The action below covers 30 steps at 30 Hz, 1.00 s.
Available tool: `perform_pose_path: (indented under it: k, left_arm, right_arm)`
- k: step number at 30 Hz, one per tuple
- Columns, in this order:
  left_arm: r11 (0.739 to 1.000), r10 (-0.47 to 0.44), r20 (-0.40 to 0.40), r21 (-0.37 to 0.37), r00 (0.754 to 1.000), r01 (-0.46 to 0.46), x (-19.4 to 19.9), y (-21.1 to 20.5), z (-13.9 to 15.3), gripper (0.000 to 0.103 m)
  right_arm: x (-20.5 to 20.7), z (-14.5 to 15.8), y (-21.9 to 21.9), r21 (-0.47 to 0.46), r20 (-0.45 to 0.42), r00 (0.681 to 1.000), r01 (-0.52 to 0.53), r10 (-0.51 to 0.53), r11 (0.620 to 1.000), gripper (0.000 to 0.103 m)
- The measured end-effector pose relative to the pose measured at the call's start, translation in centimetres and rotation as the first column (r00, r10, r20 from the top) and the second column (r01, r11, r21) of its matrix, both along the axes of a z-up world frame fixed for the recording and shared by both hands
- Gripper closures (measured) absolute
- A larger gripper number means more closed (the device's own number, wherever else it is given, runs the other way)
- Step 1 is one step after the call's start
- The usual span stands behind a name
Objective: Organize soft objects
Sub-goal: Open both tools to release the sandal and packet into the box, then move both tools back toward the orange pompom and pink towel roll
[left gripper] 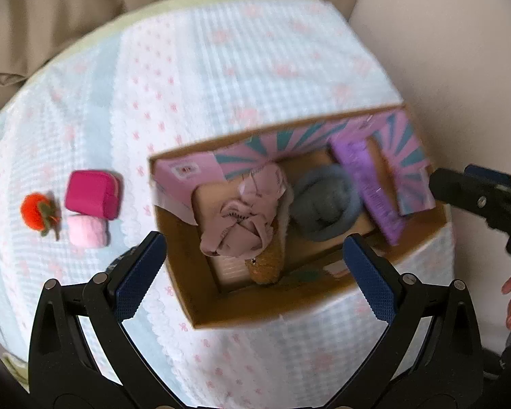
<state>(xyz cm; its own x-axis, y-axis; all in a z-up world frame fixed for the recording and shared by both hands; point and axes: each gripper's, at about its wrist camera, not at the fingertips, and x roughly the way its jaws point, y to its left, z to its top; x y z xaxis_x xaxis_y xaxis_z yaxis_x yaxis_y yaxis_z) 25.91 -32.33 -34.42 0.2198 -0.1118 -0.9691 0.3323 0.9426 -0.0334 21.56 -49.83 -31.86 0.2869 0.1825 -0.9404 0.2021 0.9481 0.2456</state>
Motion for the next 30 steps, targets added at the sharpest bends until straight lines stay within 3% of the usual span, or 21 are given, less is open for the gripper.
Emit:
perform_pose_path:
  k: [3, 11, 15, 18, 22, 30]
  left_arm:
    - [0.999, 0.013, 0.053, -0.045, 0.999, -0.011, -1.0, 0.7, 3.3, 0.000]
    - [0.996, 0.050, 0.204, -0.081, 0.978, -0.034, -5.4, 3.1, 12.2, 0.000]
    - [0.993, 0.071, 0.275, -0.113, 0.959, -0.041, -8.5, 5.7, 16.9, 0.000]
    - [0.991, 0.104, 0.350, -0.121, 0.931, -0.065, -11.1, 8.2, 20.2, 0.000]
    - [0.988, 0.136, 0.435, -0.128, 0.890, -0.089, -14.0, 11.8, 23.8, 0.000]
    - [0.979, 0.190, 0.487, -0.159, 0.852, -0.127, -16.8, 19.2, 26.4, 0.000]
  right_arm:
    - [-1.3, 3.1, 0.8, -0.022, 0.049, 0.999, -0.001, 0.002, 1.000, 0.000]
    - [-6.3, 11.5, 3.6, -0.102, 0.177, 0.984, -0.002, 0.020, 0.995, 0.000]
    - [-9.3, 15.9, 5.8, -0.130, 0.256, 0.966, 0.000, 0.034, 0.991, 0.000]
    - [-11.5, 19.0, 7.9, -0.158, 0.323, 0.945, -0.003, 0.055, 0.987, 0.000]
    - [-13.5, 21.5, 10.5, -0.187, 0.382, 0.921, -0.004, 0.076, 0.982, 0.000]
    - [-16.0, 23.6, 15.7, -0.210, 0.443, 0.892, 0.009, 0.087, 0.978, 0.000]
